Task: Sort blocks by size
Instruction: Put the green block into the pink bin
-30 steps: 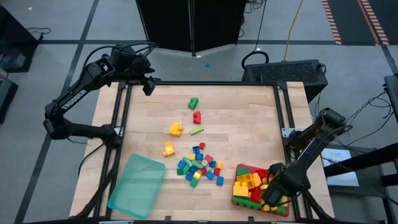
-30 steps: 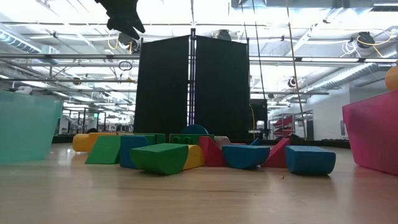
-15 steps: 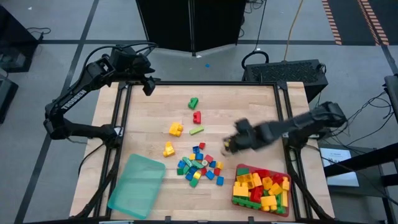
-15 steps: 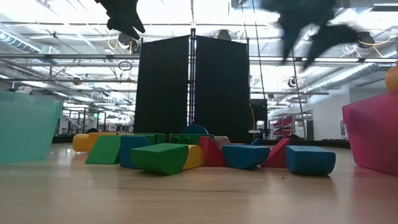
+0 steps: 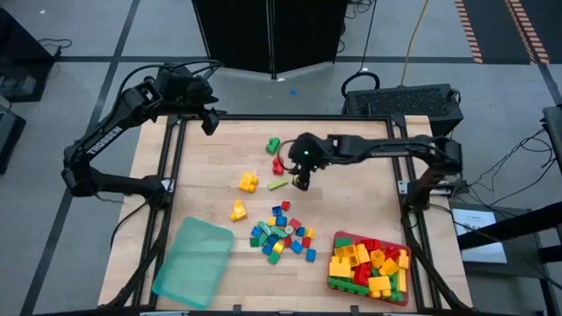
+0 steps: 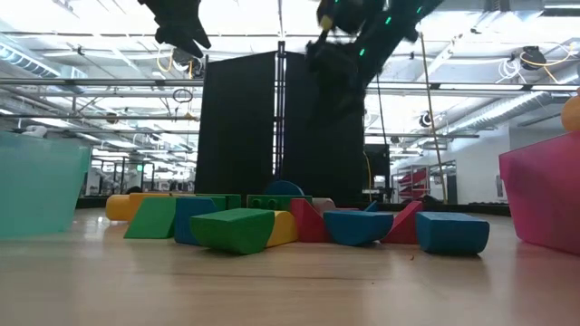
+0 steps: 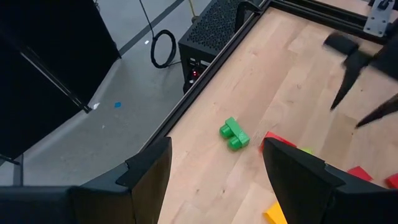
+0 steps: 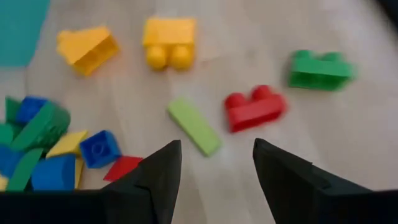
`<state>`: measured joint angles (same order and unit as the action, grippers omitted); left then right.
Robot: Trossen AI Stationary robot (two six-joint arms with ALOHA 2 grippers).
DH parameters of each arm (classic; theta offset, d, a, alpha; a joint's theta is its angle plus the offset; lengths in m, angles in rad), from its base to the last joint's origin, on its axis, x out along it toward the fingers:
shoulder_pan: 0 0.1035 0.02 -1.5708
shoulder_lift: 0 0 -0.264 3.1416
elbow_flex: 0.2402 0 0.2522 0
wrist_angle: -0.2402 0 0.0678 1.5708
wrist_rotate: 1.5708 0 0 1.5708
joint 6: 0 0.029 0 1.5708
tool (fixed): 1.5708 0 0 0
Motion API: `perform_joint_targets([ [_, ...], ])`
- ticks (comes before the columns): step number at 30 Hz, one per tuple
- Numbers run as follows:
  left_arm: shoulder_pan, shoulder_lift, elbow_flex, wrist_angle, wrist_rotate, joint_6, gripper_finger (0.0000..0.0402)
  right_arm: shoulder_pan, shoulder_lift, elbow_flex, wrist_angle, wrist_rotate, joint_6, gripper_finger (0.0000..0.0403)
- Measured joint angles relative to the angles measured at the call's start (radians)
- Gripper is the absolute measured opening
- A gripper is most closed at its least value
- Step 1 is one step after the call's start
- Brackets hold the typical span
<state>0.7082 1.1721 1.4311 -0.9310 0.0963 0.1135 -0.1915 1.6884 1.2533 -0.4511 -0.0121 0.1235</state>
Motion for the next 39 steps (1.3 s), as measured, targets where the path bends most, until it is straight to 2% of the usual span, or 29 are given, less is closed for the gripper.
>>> perform_joint_targets([
  [4, 0.000, 0.000, 0.000, -0.002, -0.005, 0.000, 0.0255, -0.026, 0.102, 0.009, 0.040, -0.133, -0.082, 0.0194],
  [9, -0.001, 0.000, 0.000, -0.005, -0.012, -0.002, 0.0255, -0.020, 0.239, 0.112, 0.025, -0.176, -0.185, 0.0194],
  [21, -0.001, 0.000, 0.000, -0.024, -0.021, -0.003, 0.0255, -0.014, 0.481, 0.426, -0.132, -0.184, -0.416, 0.0192],
  [28, -0.001, 0.000, 0.000, -0.029, -0.023, -0.003, 0.0255, -0.002, 0.536, 0.446, -0.212, -0.202, -0.482, 0.0192],
  [32, -0.001, 0.000, 0.000, -0.029, -0.023, -0.002, 0.0255, -0.002, 0.569, 0.447, -0.223, -0.123, -0.476, 0.0191],
  [35, 0.000, 0.000, 0.000, -0.029, -0.023, -0.002, 0.0255, -0.002, 0.582, 0.452, -0.243, -0.056, -0.476, 0.0172],
  [39, -0.001, 0.000, 0.000, -0.028, -0.023, -0.002, 0.0255, -0.001, 0.593, 0.452, -0.280, -0.054, -0.480, 0.0102],
])
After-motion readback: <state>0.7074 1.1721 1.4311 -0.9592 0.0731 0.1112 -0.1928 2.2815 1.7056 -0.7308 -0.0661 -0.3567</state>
